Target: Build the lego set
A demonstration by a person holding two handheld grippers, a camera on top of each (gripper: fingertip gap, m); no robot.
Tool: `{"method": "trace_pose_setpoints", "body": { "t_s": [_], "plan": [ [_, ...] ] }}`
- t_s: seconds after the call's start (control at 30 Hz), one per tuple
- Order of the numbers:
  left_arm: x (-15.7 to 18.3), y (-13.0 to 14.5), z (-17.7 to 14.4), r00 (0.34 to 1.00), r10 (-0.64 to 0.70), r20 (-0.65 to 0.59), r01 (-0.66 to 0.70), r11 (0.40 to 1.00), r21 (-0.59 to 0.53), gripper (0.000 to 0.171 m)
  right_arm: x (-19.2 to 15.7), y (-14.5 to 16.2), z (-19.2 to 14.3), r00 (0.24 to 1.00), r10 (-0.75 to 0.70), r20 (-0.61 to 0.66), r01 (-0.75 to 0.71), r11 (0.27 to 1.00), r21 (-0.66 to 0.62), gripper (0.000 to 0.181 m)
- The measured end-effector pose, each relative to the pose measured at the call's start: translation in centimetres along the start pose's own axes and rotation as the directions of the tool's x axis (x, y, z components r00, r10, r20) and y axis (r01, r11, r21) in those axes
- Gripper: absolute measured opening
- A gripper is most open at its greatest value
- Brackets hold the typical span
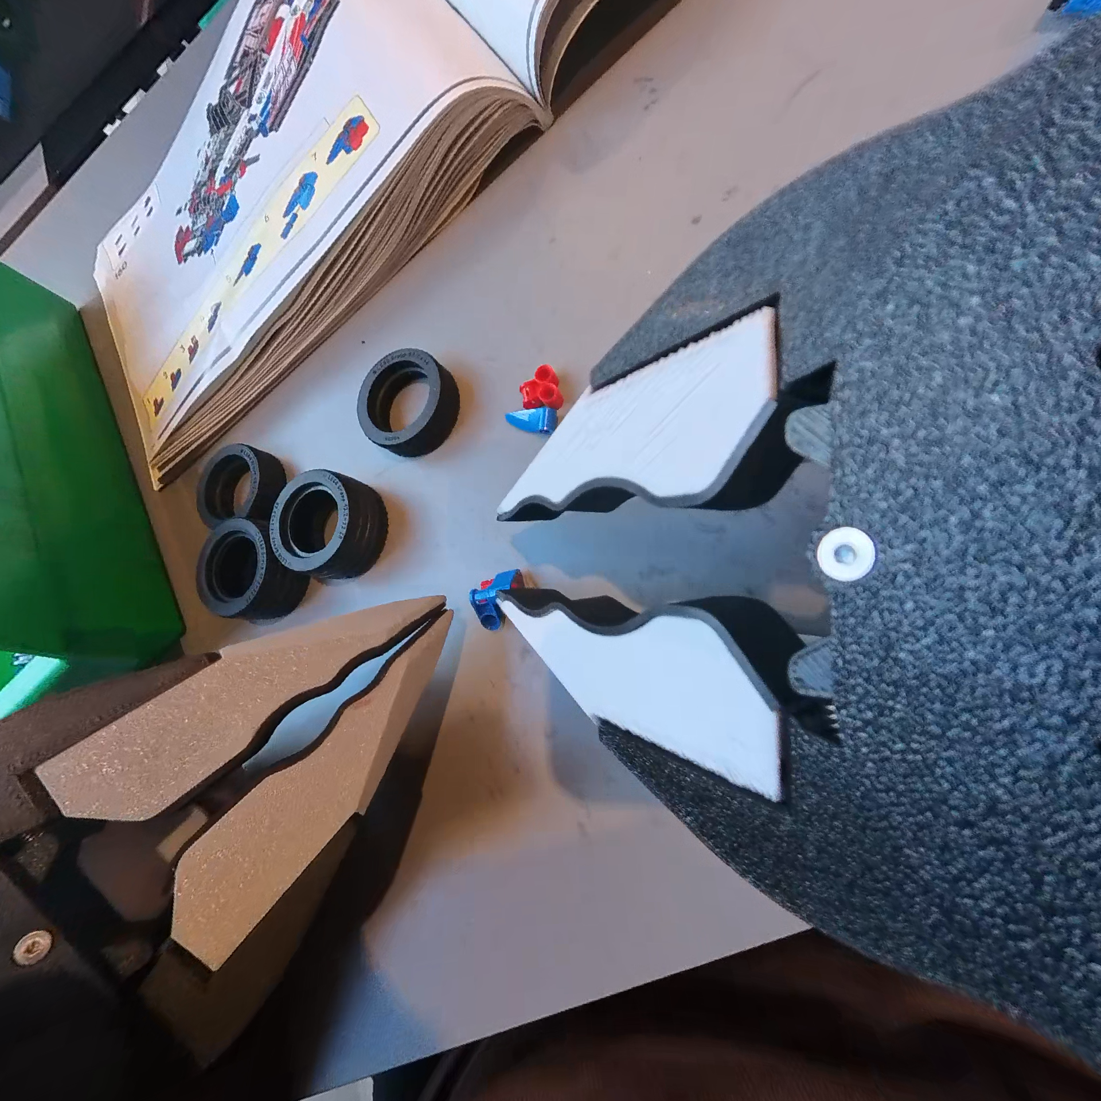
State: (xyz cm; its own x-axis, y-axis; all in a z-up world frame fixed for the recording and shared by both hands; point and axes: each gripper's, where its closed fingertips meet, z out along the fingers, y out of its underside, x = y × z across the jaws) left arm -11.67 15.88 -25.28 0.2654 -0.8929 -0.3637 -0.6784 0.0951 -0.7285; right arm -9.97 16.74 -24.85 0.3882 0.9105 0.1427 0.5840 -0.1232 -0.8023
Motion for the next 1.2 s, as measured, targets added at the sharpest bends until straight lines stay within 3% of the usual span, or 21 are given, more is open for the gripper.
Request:
{"method": "trace_pose_setpoints", "body": {
  "t_s": [0.33, 0.6, 1.2],
  "plan": [
    [-0.4, 0.0, 0.0, 1.000, -0.010, 0.021, 0.010, 1.000, -0.001, 0.000, -0.1, 0.0, 0.0, 1.000, -0.001, 0.004, 0.001, 1.000, 0.004, 0.022],
    [-0.8, -0.6, -0.6, 0.996, -0.085, -0.015, 0.085, 0.995, 0.060, 0.001, -0.3, 0.2, 0.1, 0.999, 0.025, 0.042, -0.024, 1.000, -0.012, 0.029],
    [0.4, -0.5, -0.5, 0.988, -0.086, -0.125, 0.092, 0.995, 0.049, 0.015, -0.7, 0.5, 0.3, 0.996, 0.025, 0.082, -0.022, 0.999, -0.037, 0.029]
  ]
}}
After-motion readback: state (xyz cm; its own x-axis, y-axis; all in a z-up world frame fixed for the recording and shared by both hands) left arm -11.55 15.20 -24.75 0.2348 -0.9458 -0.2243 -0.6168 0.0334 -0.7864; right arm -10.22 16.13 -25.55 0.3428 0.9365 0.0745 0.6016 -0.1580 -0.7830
